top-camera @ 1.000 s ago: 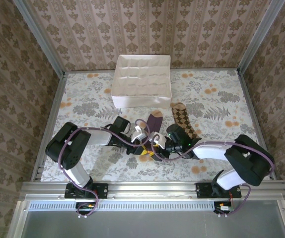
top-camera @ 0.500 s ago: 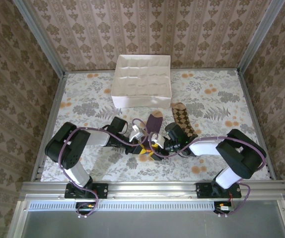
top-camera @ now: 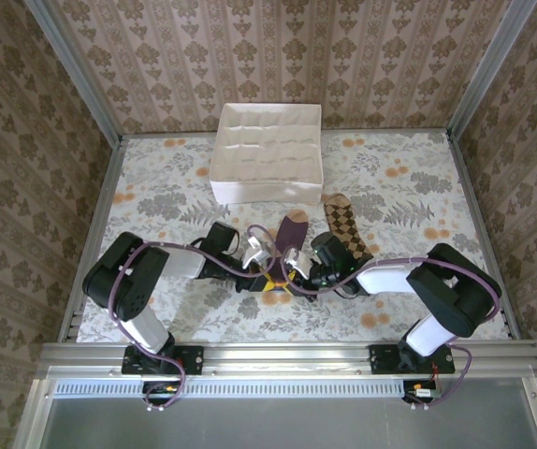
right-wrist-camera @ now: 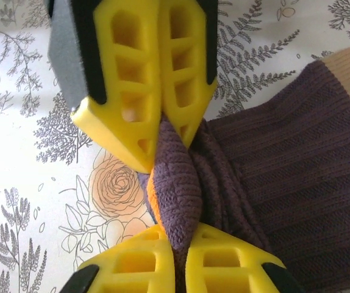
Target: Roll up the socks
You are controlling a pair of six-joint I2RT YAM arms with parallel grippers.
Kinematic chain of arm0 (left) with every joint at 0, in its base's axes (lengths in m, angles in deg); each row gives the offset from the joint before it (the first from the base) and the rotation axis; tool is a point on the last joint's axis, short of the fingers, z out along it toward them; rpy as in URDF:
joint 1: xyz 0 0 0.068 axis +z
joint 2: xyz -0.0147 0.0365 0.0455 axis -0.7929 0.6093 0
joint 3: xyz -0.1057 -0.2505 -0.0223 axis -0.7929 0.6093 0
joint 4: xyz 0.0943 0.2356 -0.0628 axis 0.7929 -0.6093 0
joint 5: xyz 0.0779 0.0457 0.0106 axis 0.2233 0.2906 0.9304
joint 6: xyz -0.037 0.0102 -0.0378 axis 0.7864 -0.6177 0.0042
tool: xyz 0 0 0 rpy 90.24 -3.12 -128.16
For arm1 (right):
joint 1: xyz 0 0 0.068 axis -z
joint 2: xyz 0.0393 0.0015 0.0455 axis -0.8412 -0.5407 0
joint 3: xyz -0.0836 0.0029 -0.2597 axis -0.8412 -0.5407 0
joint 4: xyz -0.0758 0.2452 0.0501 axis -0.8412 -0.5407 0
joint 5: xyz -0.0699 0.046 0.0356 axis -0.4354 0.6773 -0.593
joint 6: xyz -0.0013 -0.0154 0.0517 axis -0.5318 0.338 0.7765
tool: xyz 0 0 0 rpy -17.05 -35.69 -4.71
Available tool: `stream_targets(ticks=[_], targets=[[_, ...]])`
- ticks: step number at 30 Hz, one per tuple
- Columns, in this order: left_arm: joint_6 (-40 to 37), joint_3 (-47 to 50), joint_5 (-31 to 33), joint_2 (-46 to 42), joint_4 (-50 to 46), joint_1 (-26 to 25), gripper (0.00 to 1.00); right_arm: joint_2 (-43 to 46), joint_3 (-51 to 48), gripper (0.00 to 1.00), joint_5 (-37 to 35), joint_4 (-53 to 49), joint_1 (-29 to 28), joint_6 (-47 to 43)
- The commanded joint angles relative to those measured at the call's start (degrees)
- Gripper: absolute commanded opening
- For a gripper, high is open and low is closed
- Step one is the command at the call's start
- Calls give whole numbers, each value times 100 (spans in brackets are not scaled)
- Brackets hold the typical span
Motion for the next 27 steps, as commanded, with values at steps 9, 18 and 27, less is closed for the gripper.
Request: stream_targets(ticks=[9,18,27], targets=[[476,1049,1216,-1024,1883,-56,27,-658,1023,0,-282,-2234,31,1310],[-209,1657,2393,-2428,1835,-285,28,-785,1432,0,-140,-2902,187,2053],[-638,1741,3381,-2897,1577,-861,49,-1066,1821,0,293,-3518,676,2611]])
